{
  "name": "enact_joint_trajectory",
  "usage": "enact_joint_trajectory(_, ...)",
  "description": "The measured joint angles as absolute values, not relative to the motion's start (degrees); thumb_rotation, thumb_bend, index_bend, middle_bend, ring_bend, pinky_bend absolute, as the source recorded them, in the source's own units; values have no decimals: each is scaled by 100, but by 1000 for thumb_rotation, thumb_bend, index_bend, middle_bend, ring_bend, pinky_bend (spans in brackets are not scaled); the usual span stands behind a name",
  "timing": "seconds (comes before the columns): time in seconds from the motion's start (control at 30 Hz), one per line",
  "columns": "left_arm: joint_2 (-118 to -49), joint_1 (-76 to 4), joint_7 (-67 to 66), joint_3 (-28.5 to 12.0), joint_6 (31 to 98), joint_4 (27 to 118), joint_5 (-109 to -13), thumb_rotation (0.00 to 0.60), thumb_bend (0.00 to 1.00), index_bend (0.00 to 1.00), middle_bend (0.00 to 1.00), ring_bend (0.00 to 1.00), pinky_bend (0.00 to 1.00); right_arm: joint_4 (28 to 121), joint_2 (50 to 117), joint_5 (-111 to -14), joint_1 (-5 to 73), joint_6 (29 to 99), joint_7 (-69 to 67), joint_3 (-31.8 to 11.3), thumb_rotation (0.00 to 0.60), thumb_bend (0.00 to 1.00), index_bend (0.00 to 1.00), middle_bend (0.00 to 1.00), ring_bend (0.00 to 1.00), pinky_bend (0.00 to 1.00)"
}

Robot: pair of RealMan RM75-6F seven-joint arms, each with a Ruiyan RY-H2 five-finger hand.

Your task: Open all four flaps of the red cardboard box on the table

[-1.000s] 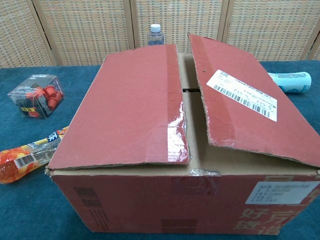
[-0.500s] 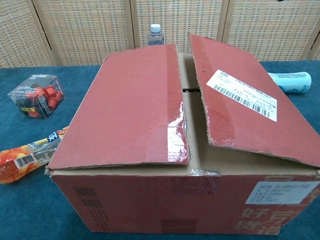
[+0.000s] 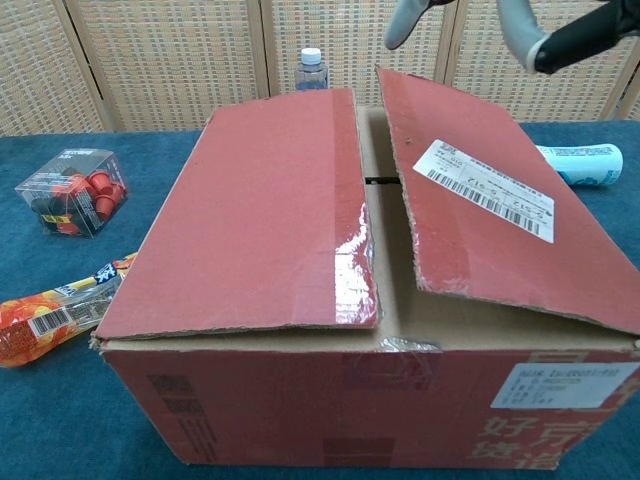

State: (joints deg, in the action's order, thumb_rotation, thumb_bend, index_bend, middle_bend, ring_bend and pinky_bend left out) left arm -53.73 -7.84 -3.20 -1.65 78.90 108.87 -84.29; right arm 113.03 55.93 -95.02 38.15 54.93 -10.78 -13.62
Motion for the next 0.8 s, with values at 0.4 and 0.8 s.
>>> enact_joint_trajectory(0.4, -5389, -865, -360, -191, 7775, 10882, -8315, 476, 218, 166, 0, 0, 0, 11110, 5947, -9022, 4439, 4838, -748, -1392, 600, 1000, 304, 262, 0, 0)
enact_joint_trajectory(0.8, -5427, -910, -309, -189, 7702, 10821, -8260, 476, 217, 166, 0, 0, 0, 10961, 6076, -8743, 4583, 4766, -437, -1269, 600, 1000, 324, 283, 0, 0)
